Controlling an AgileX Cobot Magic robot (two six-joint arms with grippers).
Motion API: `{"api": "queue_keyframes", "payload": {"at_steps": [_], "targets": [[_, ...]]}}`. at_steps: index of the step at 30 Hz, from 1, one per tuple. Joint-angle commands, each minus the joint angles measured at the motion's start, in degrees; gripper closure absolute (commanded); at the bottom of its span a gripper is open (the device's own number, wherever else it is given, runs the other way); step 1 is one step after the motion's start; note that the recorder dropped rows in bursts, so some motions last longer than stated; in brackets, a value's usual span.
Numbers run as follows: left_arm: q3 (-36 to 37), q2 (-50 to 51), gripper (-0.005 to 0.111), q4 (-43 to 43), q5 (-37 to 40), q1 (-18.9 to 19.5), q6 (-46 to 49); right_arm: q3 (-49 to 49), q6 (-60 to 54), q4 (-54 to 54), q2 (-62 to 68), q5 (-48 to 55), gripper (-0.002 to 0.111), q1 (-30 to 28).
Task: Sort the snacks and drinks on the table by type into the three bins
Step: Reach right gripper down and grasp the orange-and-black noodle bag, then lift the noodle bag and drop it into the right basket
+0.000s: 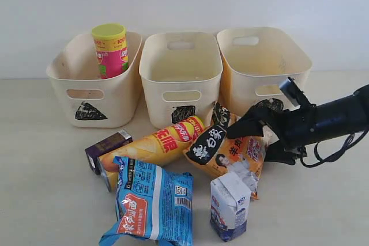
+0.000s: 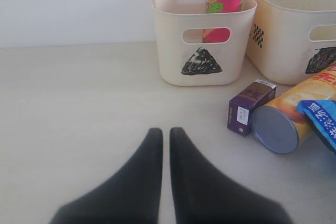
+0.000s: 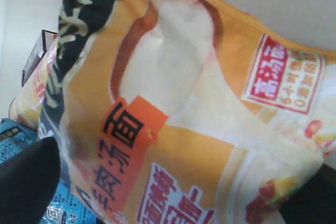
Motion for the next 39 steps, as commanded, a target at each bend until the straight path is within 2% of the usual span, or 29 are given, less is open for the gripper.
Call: {"api": "queue_keyframes", "payload": {"at_steps": [1, 2, 3, 5, 6, 7, 9, 12, 15, 24, 31, 39], "targets": [[0.19, -0.17, 0.103, -0.58, -0.32, 0.2, -0.39, 0.19, -1.04, -1.46, 0.57, -6.66, 0.017, 2.43], [0.19, -0.17, 0.103, -0.58, -0.32, 0.2, -0.39, 0.19, -1.42, -1.64, 0.57, -6.64, 0.039, 2.43], [0.19, -0.17, 0.103, -0.58, -0.32, 0.2, -0.39, 0.19, -1.27, -1.89, 0.57, -6.51, 0.053, 2.43], [0.19, -0.17, 0.103, -0.58, -0.32, 0.2, -0.39, 0.19, -1.27, -2.18, 0.57, -6.27, 0.098, 2.18], [0.19, -0.17, 0.103, -0.58, -0.32, 0.2, -0.39, 0.19, -1.17, -2.18, 0.44, -6.27, 0.107, 2.09], [0.19, -0.17, 0.103, -0.58, -0.32, 0.2, -0.39, 0.19, -1.88, -2.18, 0.44, -5.74, 0.104, 1.68], [0.19, -0.17, 0.103, -0.58, -0.32, 0.2, -0.39, 0.19, -2.28, -2.18, 0.22, -5.43, 0.108, 0.51], [0.19, -0.17, 0.103, -0.58, -0.32, 0.2, -0.39, 0.19, -2.28, -2.18, -0.63, -4.51, 0.108, -1.72], [0.19, -0.17, 0.103, -0.58, -0.32, 0.2, -0.39, 0.19, -4.03, -2.57, -2.66, 2.09, 0.108, -4.6], [0.19, -0.17, 0.103, -0.58, -0.32, 0.2, -0.39, 0.19, -3.46, -6.03, -11.1, 7.67, 0.108, -6.46], [0.19, -0.17, 0.103, -0.58, -0.32, 0.2, -0.39, -0.93, -1.47, -4.97, -20.68, 5.93, 0.108, -6.46], [0.19, -0.17, 0.103, -0.58, -0.32, 0.2, -0.39, -9.52, 4.97, -5.19, -22.27, 1.0, 0.108, -6.46]]}}
